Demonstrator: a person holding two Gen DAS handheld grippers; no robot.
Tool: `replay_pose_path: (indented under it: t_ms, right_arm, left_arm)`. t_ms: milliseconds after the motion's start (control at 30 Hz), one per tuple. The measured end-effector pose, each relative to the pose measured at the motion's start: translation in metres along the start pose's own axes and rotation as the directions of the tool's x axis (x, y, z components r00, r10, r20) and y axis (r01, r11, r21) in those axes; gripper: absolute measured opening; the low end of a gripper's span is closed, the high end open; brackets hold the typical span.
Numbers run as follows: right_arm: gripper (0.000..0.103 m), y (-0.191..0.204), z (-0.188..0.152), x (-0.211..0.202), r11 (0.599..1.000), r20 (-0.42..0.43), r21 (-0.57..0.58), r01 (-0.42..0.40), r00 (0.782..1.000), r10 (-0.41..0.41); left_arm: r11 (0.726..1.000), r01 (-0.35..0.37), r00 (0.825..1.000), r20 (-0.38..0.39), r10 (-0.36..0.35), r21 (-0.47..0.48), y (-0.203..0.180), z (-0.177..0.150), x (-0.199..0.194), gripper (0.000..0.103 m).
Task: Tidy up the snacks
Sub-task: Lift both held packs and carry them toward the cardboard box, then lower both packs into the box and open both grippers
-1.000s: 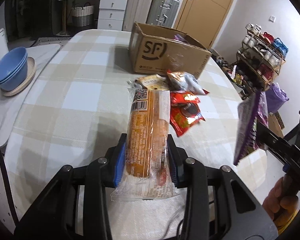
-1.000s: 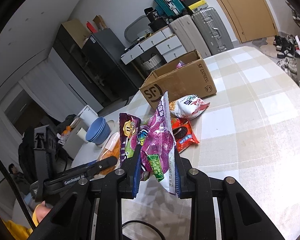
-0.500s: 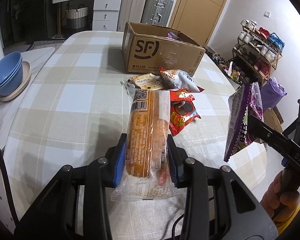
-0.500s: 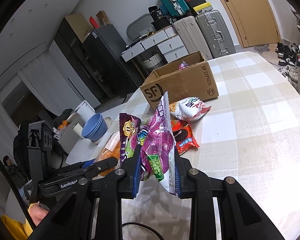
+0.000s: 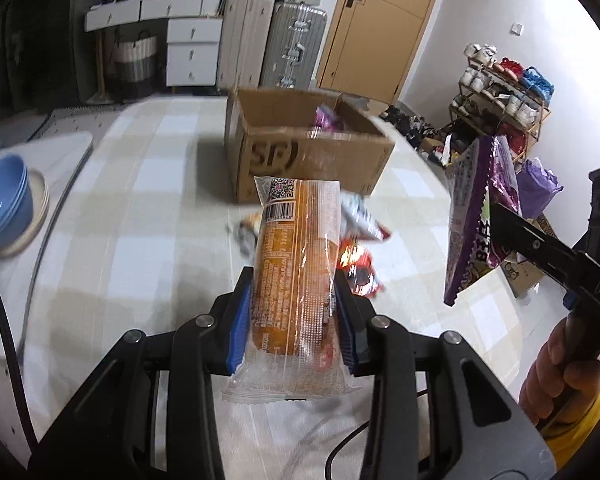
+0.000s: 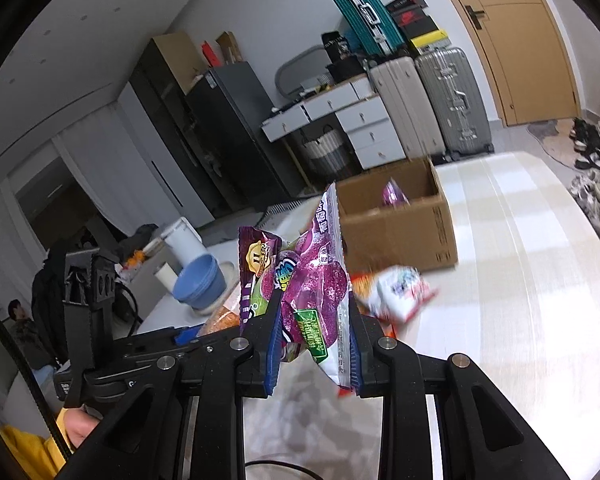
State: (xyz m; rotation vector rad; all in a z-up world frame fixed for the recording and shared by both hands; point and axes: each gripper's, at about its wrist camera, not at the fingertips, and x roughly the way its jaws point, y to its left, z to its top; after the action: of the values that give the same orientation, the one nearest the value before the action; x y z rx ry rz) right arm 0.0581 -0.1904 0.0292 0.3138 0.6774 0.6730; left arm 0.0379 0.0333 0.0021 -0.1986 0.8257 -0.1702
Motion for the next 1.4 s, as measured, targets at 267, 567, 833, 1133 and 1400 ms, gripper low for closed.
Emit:
replay_pose_path:
  t_ms: [267, 567, 833, 1133, 1400]
  right_arm:
    - [0.026, -0.007, 0.064, 0.003, 0.999, 0.048, 0.024, -0.043, 0.998, 0.041]
    - [0.026, -0.010, 0.137, 0.031, 1.000, 0.036, 0.009, -0.030, 0.999, 0.030]
    - [0.026, -0.026, 0.175, 0.078, 0.999, 0.007, -0.013, 0.036, 0.999, -0.036]
    - [0.026, -0.067, 0.188, 0.142, 0.991, -0.074, -0.020, 0.130, 0.989, -0.131]
    - [0.026, -0.104, 0.176, 0.199, 0.990, -0.195, 0.039, 0.138, 0.972, -0.128]
  left_arm:
    - [0.999, -0.010, 0.999, 0.042, 0.008, 0.049, -0.004, 0.061, -0.001, 0.034]
    - [0.997, -0.031, 0.999, 0.046, 0.027, 0.077, -0.007, 0.138, 0.014, 0.034]
    - [0.994, -0.076, 0.997, -0.018, 0.078, 0.084, -0.002, 0.206, 0.087, 0.034]
    - [0.995, -0.061, 0.983, -0.166, 0.074, 0.080, -0.001, 0.217, 0.184, 0.034]
    - [0.993, -0.051, 0.975, -0.209, 0.071, 0.102, -0.003, 0.220, 0.225, 0.034]
